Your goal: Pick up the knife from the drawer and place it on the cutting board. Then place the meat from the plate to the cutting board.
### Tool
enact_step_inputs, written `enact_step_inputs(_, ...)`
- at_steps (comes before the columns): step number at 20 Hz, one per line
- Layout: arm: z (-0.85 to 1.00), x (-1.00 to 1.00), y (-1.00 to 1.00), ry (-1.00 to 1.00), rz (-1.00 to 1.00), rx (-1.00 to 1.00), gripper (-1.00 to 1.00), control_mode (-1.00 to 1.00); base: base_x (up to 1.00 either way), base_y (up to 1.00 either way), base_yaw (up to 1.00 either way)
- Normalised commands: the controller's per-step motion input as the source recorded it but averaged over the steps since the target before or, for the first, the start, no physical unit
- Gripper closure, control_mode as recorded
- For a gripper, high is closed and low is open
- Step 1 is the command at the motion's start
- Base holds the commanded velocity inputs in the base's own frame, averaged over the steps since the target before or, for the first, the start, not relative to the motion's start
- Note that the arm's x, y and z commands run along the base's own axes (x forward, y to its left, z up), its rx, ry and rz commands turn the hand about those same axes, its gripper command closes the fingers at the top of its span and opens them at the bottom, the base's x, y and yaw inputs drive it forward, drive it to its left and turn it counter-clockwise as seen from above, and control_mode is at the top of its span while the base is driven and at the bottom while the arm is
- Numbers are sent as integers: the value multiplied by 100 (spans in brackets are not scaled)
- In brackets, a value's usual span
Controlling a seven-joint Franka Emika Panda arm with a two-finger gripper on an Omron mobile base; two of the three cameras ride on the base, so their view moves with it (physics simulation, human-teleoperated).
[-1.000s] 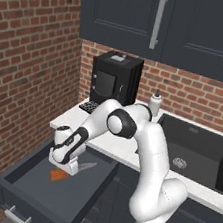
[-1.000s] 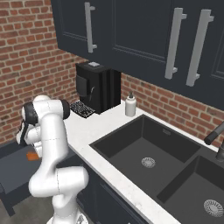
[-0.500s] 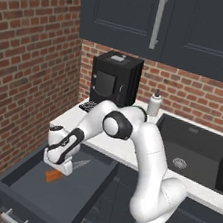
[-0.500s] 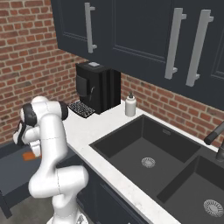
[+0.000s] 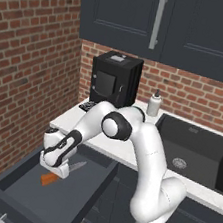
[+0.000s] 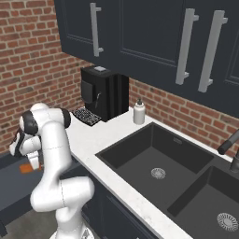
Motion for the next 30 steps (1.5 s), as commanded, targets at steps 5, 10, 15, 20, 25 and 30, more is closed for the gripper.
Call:
enact_step_inputs(5,38,-48,1,0,-2,0,100,-100,0,0,0)
enact_step_inputs(10,78,-54,-2,0,0,0,100,-100,0,0,0)
enact_step_inputs(15,78,-62,-5,0,0,0,100,-100,0,0,0)
enact_step_inputs(20,78,-58,-28,0,1,0,100,-100,0,0,0)
enact_step_inputs(25,68,-29,-66,0,5,0,100,-100,0,0,0)
enact_step_inputs(30,49,-5,-91,0,12,0,100,-100,0,0,0)
